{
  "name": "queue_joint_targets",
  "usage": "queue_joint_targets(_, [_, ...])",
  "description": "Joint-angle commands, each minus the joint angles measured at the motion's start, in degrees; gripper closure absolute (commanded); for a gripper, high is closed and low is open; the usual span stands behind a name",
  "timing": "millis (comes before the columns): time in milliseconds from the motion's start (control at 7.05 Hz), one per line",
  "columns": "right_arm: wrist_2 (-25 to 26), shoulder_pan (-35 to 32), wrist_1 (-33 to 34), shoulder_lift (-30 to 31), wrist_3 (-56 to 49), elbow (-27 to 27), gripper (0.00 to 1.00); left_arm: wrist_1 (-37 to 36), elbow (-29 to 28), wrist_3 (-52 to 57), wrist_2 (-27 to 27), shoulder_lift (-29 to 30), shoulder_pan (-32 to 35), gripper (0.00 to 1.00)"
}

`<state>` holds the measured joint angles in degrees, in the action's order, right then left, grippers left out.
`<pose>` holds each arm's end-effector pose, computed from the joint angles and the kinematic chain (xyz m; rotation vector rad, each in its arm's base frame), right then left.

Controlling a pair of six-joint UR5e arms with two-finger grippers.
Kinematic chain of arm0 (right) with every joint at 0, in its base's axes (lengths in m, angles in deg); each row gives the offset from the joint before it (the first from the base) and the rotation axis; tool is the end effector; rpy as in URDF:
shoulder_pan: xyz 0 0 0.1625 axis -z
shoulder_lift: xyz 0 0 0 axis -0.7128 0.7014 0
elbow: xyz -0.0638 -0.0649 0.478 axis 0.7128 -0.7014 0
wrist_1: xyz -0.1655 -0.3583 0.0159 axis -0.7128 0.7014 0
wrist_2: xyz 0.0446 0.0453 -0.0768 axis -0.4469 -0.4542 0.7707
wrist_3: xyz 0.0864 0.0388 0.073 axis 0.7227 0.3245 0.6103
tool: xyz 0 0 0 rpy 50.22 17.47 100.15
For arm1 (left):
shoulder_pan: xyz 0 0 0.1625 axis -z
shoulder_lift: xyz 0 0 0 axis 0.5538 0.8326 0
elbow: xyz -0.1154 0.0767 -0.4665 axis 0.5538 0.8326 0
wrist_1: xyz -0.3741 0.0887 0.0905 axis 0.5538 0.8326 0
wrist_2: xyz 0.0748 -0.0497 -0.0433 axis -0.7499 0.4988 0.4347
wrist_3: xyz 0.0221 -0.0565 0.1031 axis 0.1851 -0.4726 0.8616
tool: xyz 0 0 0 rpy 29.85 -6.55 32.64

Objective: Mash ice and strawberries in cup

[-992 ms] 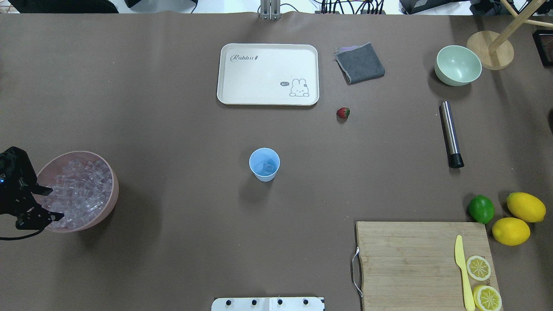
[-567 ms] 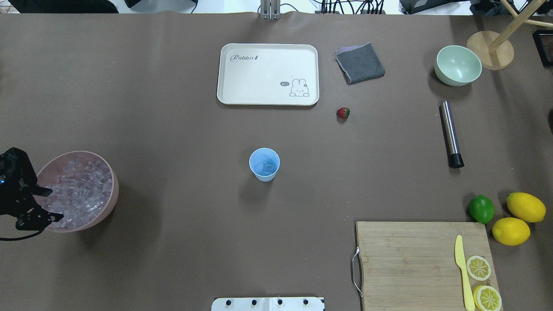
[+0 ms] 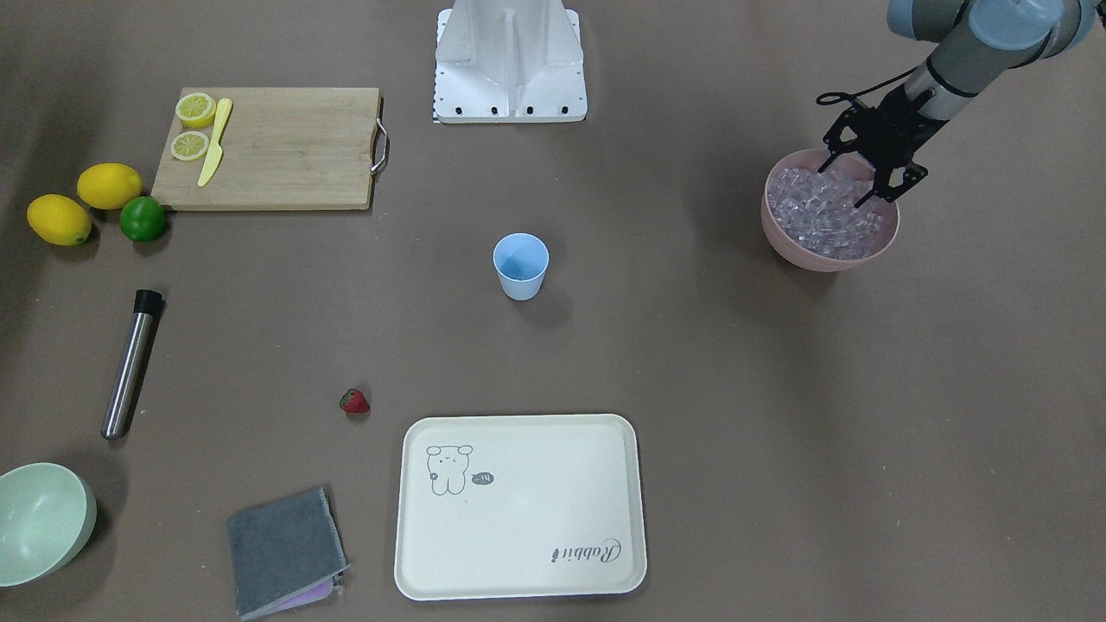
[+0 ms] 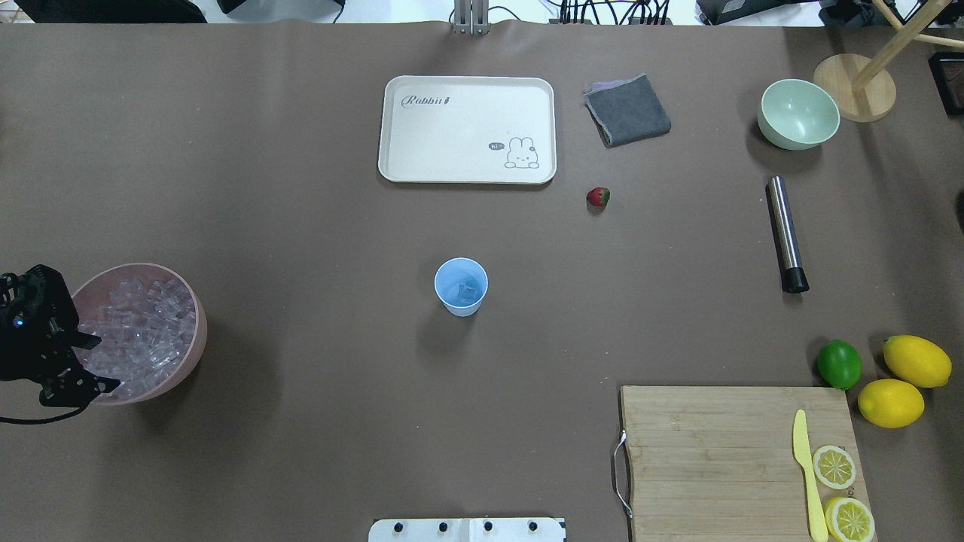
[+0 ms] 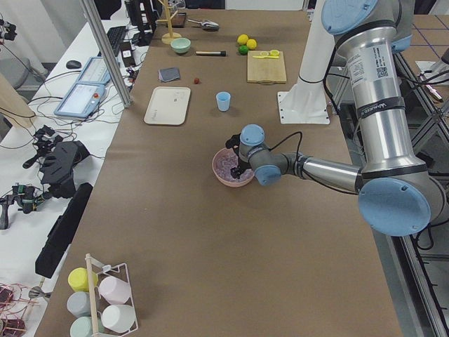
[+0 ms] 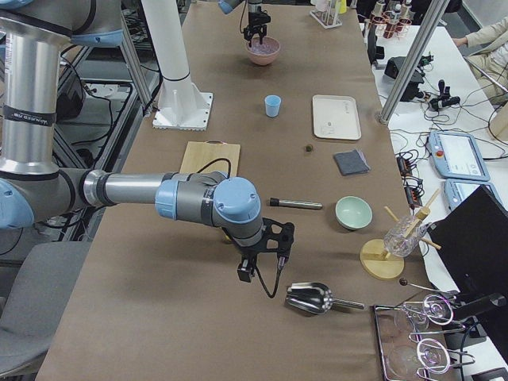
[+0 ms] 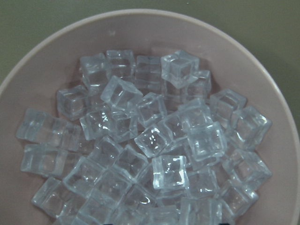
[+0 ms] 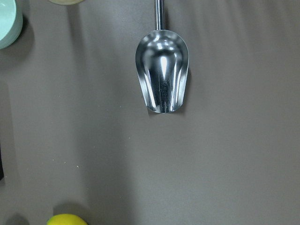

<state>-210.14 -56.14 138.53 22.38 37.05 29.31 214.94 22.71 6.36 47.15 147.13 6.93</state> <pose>0.1195 -0.3527 0.6953 0.0396 -0.8192 0.2286 0.2391 -0.3008 0.5928 0.5054 0.8885 0.8343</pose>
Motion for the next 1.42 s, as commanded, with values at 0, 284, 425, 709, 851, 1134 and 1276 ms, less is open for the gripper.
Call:
queue_joint_targets(0, [0.0,0.0,0.01,0.0,0.0,0.0,0.0,0.06,-0.23,-0.05,0.0,0.07,-0.21,0.37])
queue_joint_targets(284, [-0.08,-0.09,0.01,0.0,0.0,0.09,0.0,0.07,0.03,-0.05,0.09,-0.37,0.14,0.65])
queue_joint_targets(425, [-0.08,-0.09,0.01,-0.09,0.09,0.17,0.0,0.07,0.21,-0.05,0.09,-0.46,0.4,0.75])
queue_joint_targets(709, [-0.17,-0.09,0.01,-0.09,0.09,0.26,0.0,0.15,0.3,0.04,0.18,-0.54,0.66,0.85])
queue_joint_targets(851, [-0.26,0.0,0.01,-0.26,0.17,0.26,0.0,0.15,0.56,0.04,0.26,-0.54,1.1,0.88])
queue_joint_targets(1134, [-0.43,-0.09,0.01,-0.35,0.44,0.35,0.0,0.15,1.44,0.13,3.05,-0.46,1.46,1.0])
queue_joint_targets(1276, [-0.44,-0.09,0.01,-0.44,0.44,0.44,0.0,0.07,2.31,0.04,6.04,0.24,4.59,1.0])
